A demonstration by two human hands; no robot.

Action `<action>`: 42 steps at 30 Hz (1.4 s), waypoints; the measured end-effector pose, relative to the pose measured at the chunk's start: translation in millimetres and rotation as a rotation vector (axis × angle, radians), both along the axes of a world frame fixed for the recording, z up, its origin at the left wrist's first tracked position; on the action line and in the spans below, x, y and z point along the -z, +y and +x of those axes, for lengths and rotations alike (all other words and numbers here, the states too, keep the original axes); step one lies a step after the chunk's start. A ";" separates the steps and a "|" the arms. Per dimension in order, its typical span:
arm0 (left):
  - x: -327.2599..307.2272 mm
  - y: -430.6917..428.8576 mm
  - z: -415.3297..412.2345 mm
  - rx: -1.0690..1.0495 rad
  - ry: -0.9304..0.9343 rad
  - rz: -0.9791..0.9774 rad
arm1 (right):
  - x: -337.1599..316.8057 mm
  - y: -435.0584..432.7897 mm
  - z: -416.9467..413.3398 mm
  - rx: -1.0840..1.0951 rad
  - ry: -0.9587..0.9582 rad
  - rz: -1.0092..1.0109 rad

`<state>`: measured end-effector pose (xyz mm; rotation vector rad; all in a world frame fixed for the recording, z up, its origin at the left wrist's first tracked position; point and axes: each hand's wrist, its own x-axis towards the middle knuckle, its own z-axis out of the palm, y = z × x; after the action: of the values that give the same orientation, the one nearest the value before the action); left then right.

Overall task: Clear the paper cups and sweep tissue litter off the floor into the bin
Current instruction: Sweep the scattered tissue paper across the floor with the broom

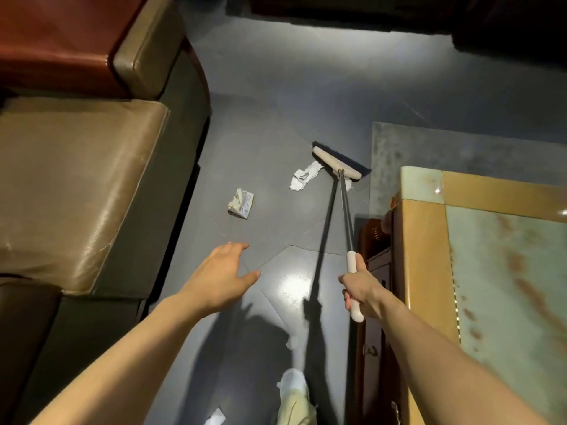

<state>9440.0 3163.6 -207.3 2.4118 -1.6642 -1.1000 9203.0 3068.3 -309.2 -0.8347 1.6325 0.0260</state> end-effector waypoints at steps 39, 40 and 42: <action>42.6 272.2 11.0 -0.120 0.042 0.009 | -36.4 159.2 74.2 -0.114 -0.109 -0.220; 46.4 274.1 15.0 -0.128 0.039 0.016 | -32.0 159.0 79.0 -0.135 -0.101 -0.200; 53.4 278.0 20.6 -0.137 0.032 0.020 | -24.3 163.4 82.0 -0.206 -0.063 -0.173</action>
<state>9460.5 3441.6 -260.7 2.4632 -1.4611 -1.1341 9285.0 3231.7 -284.9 -1.1243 1.4995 0.0031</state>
